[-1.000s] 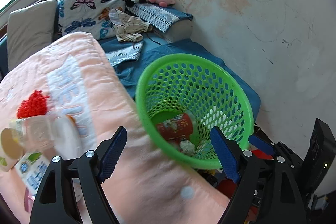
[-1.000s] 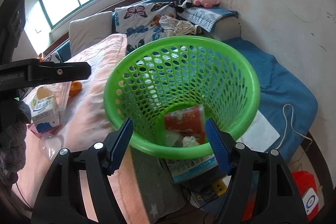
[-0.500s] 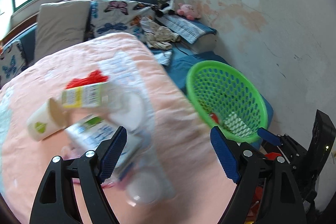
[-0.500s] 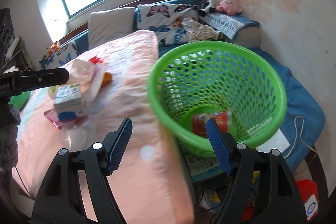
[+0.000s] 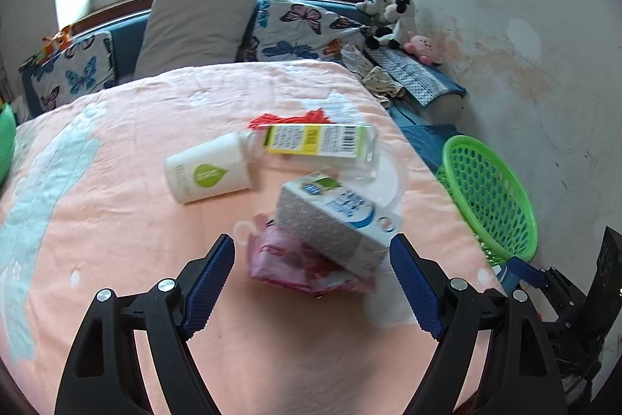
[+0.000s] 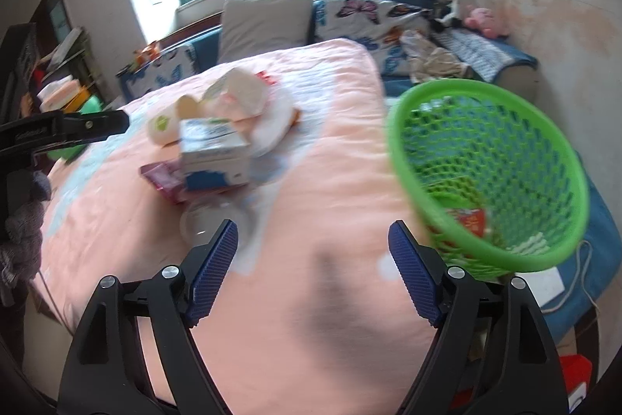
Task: Collect trash
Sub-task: 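Move both grippers back from the basket toward the remaining trash on the blanket, then grasp the clear plastic lid with the right gripper while the left grasps the milk carton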
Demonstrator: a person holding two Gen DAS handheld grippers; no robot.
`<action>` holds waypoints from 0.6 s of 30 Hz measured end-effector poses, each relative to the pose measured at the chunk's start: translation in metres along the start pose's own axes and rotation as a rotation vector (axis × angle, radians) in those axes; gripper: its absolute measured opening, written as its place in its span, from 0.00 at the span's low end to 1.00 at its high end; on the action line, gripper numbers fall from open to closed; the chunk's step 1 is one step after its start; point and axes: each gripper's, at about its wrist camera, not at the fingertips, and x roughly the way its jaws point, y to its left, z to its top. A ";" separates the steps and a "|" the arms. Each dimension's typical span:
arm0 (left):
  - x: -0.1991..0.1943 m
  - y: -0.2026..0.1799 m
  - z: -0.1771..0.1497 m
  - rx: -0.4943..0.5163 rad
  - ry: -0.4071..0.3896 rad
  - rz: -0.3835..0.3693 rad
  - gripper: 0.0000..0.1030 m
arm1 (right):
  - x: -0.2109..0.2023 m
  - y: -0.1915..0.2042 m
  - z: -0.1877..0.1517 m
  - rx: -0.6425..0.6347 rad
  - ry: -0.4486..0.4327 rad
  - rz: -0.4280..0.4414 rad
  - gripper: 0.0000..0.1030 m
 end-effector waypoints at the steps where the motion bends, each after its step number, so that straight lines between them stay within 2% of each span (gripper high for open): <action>1: -0.001 0.005 -0.002 -0.011 0.001 0.005 0.77 | 0.002 0.005 -0.001 -0.008 0.003 0.010 0.80; 8: -0.002 0.030 -0.017 -0.067 0.016 0.025 0.77 | 0.028 0.040 -0.003 -0.087 0.052 0.090 0.81; 18: 0.001 0.045 -0.023 -0.102 0.029 0.023 0.77 | 0.069 0.067 -0.002 -0.146 0.114 0.124 0.81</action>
